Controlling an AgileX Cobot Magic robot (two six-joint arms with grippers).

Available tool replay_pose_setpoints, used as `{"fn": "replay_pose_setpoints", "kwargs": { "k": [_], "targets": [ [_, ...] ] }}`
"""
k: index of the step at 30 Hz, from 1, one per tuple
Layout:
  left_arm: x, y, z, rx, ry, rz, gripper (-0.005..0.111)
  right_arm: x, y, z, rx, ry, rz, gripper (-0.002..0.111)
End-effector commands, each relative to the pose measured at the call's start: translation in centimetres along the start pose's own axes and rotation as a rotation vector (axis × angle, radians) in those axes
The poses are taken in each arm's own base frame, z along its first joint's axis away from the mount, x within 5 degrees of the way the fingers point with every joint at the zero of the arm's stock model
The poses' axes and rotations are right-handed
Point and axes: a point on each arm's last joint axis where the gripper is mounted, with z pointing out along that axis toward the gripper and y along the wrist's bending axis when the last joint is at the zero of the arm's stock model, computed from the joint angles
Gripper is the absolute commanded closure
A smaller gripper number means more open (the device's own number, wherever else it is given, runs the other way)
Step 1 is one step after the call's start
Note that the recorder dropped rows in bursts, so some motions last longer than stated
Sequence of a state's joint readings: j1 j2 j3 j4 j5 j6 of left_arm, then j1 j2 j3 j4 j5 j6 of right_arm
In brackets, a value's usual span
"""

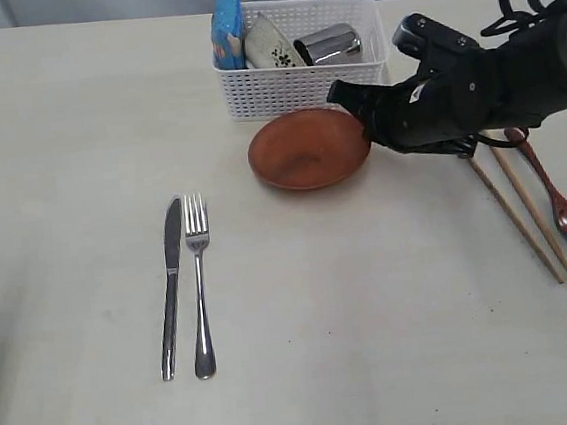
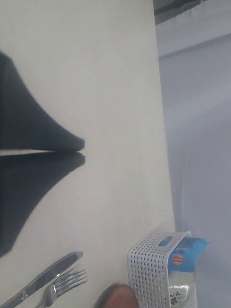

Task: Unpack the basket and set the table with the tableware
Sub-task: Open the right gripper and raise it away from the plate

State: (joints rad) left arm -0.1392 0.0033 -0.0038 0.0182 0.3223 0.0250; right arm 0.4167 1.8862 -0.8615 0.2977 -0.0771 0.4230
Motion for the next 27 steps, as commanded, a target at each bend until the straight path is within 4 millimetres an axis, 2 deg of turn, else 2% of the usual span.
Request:
{"fn": "replay_pose_setpoints", "kwargs": {
  "k": [1, 4, 6, 10, 11, 15, 21, 24, 27],
  "targets": [
    [0.1, 0.0, 0.0, -0.002, -0.001, 0.009, 0.107, -0.2, -0.3, 0.0, 0.005, -0.001, -0.1, 0.109],
    [0.1, 0.0, 0.0, -0.002, -0.001, 0.009, 0.107, -0.1, -0.4, 0.0, 0.011, 0.013, -0.145, 0.105],
    [0.1, 0.0, 0.0, -0.002, -0.001, 0.009, 0.107, 0.0, -0.4, 0.0, 0.014, 0.022, -0.155, 0.094],
    [0.1, 0.0, 0.0, -0.002, -0.001, 0.009, 0.107, 0.2, -0.5, 0.0, 0.026, 0.051, -0.153, 0.061],
    [0.1, 0.0, 0.0, -0.002, -0.001, 0.009, 0.107, 0.1, -0.4, -0.1, 0.029, 0.071, -0.153, 0.057],
    [0.1, 0.0, 0.0, -0.002, -0.001, 0.009, 0.107, -1.1, 1.1, -1.2, 0.01, 0.114, -0.249, 0.057],
    [0.1, 0.0, 0.0, -0.002, -0.001, 0.009, 0.107, -4.8, 5.7, -5.4, -0.089, 0.084, -0.349, 0.057],
    [0.1, 0.0, 0.0, -0.002, -0.001, 0.009, 0.107, -5.9, 9.4, -7.3, -0.161, 0.08, -0.395, 0.057],
    [0.1, 0.0, 0.0, -0.002, -0.001, 0.009, 0.107, -6.1, 13.7, -8.3, -0.24, 0.074, -0.456, 0.057]
  ]
}}
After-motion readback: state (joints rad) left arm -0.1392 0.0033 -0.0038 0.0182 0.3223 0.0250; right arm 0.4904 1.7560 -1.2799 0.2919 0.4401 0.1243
